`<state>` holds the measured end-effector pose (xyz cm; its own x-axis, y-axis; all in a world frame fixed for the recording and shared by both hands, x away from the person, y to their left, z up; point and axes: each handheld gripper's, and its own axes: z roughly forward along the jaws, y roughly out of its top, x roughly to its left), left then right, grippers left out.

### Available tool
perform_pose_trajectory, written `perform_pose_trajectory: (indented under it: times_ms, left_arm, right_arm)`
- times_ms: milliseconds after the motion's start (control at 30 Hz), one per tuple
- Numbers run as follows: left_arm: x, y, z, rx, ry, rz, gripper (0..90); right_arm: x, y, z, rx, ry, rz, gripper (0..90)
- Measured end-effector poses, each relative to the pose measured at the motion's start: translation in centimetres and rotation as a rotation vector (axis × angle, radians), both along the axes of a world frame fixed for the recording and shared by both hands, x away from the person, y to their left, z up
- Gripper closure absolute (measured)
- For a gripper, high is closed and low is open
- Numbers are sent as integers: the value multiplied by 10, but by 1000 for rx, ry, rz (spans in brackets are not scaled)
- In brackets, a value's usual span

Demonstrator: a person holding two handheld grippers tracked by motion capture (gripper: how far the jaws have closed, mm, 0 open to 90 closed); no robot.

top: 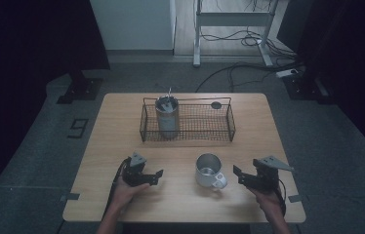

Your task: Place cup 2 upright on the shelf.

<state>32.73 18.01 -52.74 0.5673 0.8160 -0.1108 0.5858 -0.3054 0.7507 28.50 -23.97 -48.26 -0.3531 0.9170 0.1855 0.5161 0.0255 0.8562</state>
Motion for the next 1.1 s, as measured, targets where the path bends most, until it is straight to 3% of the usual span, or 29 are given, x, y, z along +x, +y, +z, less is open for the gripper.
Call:
perform_pose_trajectory:
  times_ms: [167,300,500,1100]
  left_arm:
    - [0,-1,0,-1,5,-4,119]
    - [-2,-2,2,-28,-8,1,131]
    - [-4,-3,2,-21,-6,0,129]
    - [-6,-6,-1,-20,4,-8,135]
  right_arm:
    - [2,20,12,2,-28,24,128]
    - [7,35,16,14,-29,48,128]
    - [12,52,24,24,-24,80,127]
    - [5,78,22,-3,2,163,90]
